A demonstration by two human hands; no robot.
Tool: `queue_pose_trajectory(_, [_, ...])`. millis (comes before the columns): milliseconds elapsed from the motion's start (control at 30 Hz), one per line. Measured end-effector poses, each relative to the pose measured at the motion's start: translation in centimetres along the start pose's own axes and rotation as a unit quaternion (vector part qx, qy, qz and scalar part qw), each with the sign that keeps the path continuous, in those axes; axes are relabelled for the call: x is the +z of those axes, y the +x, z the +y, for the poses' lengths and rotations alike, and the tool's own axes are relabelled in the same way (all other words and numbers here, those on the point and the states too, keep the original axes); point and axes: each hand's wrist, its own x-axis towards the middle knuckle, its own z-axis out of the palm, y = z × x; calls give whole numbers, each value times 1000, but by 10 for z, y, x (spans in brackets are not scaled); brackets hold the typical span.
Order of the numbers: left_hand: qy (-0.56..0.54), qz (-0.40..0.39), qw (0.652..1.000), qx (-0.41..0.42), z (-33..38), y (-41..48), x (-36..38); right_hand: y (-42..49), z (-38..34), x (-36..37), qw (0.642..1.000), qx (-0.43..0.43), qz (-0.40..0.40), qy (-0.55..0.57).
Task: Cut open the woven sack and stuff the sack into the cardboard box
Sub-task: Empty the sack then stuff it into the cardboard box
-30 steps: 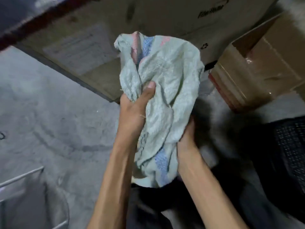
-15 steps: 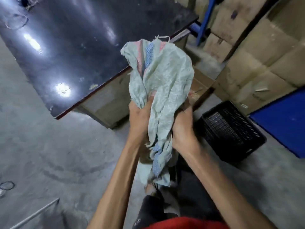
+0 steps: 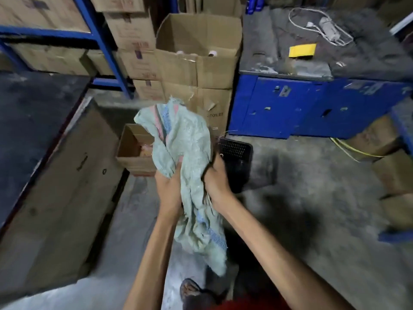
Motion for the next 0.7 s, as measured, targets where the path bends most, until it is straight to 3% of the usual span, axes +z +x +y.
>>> queue_pose_trajectory(233, [5,25,993,-117,-116,87,99,134,77,-67,996,36,22,-84])
queue_pose_trajectory(467, [58,61,988,-132,-231,264,192,335,140,-139,991,31,-73,-107])
queue_pose_trajectory(600, [47,-31,978,-201,-326,360,206,435,222,-154,965,-63,-98,-234])
queue_pose_trajectory(700, [159,-122,954,-224,-423,407,215,500,327,-170,938,-101,-46,-328])
